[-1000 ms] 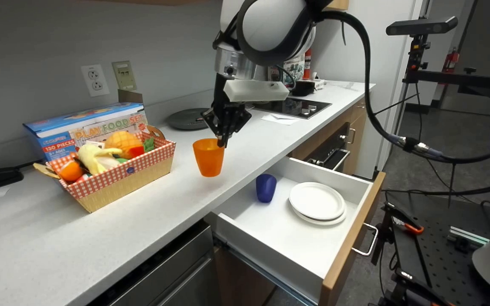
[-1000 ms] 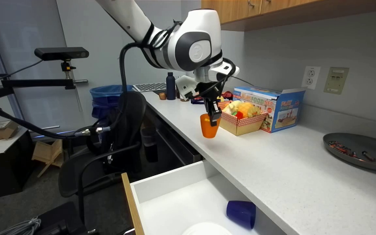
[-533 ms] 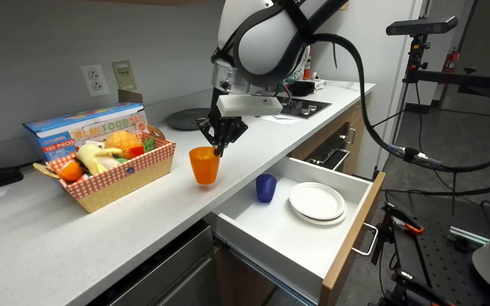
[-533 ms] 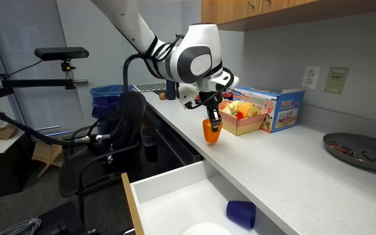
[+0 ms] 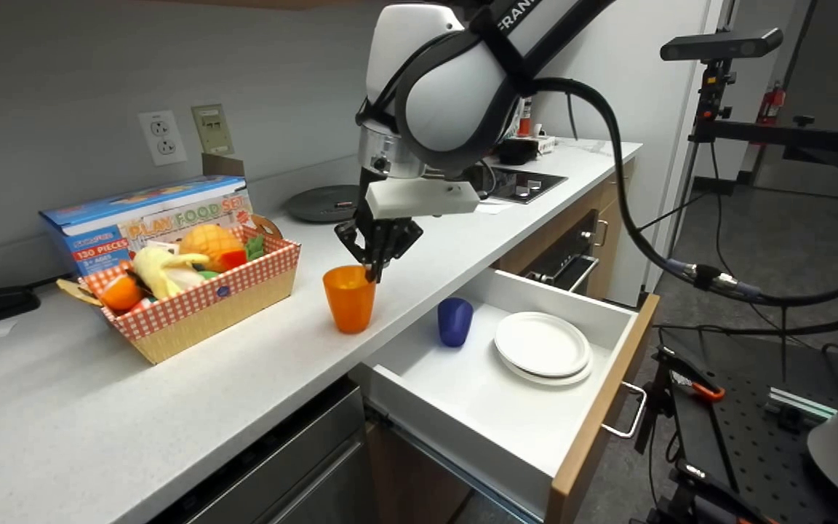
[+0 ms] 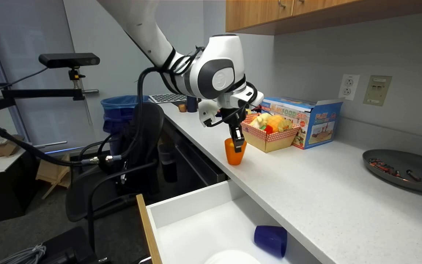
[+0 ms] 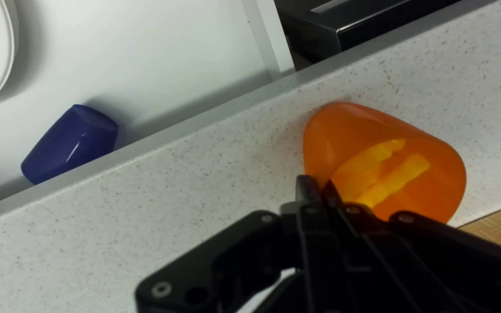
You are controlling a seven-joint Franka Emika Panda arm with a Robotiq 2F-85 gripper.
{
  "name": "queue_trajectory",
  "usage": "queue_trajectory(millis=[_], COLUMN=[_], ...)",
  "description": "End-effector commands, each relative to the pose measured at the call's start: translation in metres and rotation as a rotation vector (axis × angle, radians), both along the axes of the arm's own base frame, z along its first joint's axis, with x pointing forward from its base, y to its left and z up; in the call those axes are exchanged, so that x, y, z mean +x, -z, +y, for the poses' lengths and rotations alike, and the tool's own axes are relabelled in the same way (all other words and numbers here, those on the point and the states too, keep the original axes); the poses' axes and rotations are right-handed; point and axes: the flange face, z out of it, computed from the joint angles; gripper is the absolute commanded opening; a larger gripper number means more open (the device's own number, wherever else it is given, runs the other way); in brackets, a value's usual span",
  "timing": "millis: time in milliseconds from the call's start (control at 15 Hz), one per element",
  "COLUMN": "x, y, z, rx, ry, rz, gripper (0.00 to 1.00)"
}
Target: Open the top drawer of the kitchen unit,remove the orange cup and close it
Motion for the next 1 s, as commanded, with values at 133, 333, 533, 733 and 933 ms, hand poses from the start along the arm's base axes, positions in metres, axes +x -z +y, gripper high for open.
queue_trajectory(millis=[133,333,533,733,933], x=[0.009,0.011,0.012,0.011,0.005], y=[0.001,0.002,0.001,-0.002,-0.013], z=[0.008,0.011,0.011,0.01,0.007], rx=[-0.058,-0.074,-0.077,-0.074,-0.068], ry=[-0.003,0.005,0.013,0.009,0.0], rz=[-0.022,-0.015,-0.014,-0.016,-0.02], gripper=[0.01,0.29,0.44,0.66,0.88])
